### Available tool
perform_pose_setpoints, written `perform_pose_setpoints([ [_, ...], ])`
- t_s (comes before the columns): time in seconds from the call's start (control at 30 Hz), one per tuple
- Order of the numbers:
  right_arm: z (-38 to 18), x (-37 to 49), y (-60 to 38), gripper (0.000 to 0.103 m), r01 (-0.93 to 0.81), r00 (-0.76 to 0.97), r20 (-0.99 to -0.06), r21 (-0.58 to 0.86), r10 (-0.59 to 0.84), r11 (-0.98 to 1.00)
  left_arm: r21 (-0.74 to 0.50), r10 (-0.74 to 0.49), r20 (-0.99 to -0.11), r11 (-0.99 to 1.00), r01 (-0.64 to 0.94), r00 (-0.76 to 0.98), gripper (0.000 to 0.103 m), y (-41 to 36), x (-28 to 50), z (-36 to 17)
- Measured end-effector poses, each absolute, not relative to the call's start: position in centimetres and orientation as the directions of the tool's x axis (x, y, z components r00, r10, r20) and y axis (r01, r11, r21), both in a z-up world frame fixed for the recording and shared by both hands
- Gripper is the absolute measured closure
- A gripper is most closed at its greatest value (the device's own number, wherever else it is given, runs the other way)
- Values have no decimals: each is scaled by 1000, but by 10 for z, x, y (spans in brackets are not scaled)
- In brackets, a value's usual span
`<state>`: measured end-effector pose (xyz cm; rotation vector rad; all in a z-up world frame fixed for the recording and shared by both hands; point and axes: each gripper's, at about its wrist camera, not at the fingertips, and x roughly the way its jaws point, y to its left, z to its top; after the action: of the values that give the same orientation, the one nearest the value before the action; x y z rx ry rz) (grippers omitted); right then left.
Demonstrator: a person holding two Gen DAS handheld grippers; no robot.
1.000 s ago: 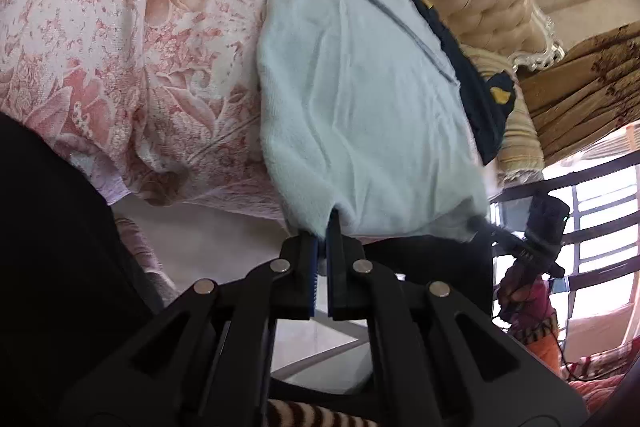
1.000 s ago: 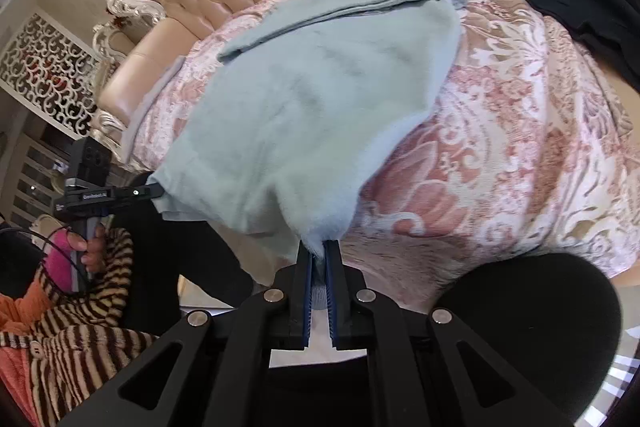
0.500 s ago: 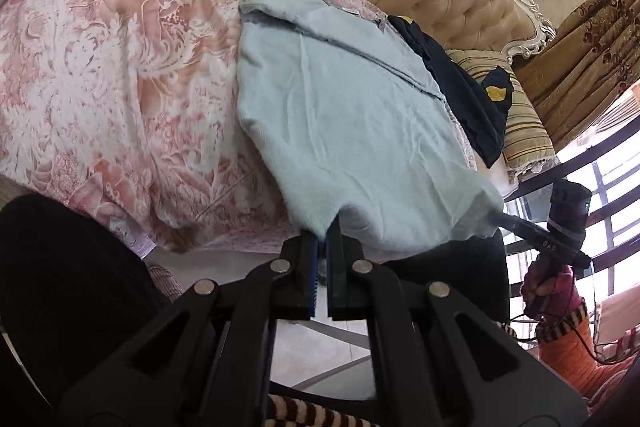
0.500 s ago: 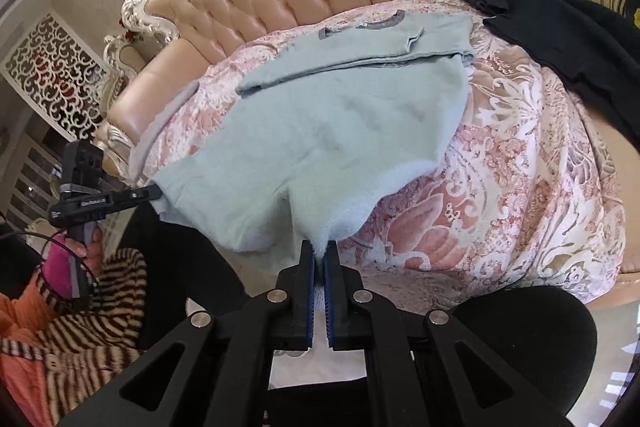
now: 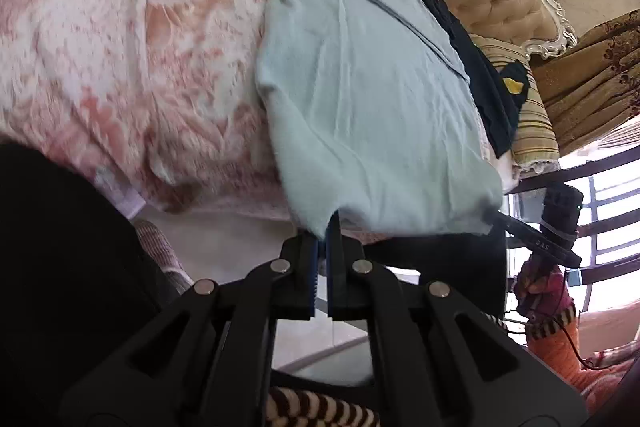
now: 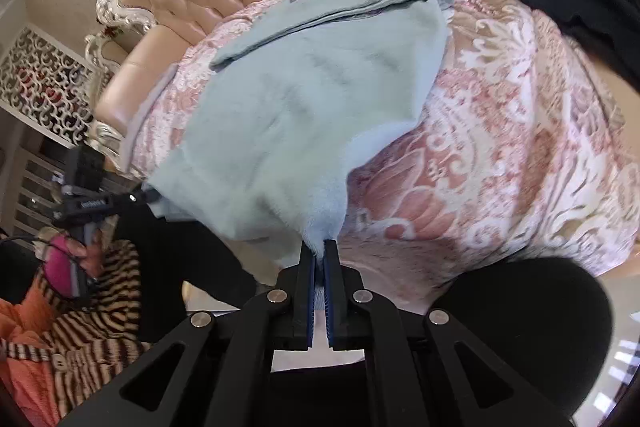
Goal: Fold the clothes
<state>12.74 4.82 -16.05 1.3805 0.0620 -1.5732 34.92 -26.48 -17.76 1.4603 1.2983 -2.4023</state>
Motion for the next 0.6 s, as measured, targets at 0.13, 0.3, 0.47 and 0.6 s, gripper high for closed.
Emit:
perform_pose_setpoints([
  [0.13, -156, 125, 49, 99, 644, 180, -727, 596, -663, -480, -667, 376, -717, -616, 420, -587, 100, -271, 351, -167],
  [0.3, -147, 115, 47, 99, 597, 200, -686, 651, -699, -468, -625, 323, -740, -654, 426, -590, 100, -278, 340, -148],
  [0.47, -133, 107, 38, 99, 608, 188, -690, 641, -699, -469, -601, 286, -746, -676, 425, -601, 100, -283, 322, -135],
  [0.6, -116, 96, 32, 99, 621, 167, -680, 635, -714, -459, -605, 276, -733, -683, 409, -622, 100, -291, 305, -122],
])
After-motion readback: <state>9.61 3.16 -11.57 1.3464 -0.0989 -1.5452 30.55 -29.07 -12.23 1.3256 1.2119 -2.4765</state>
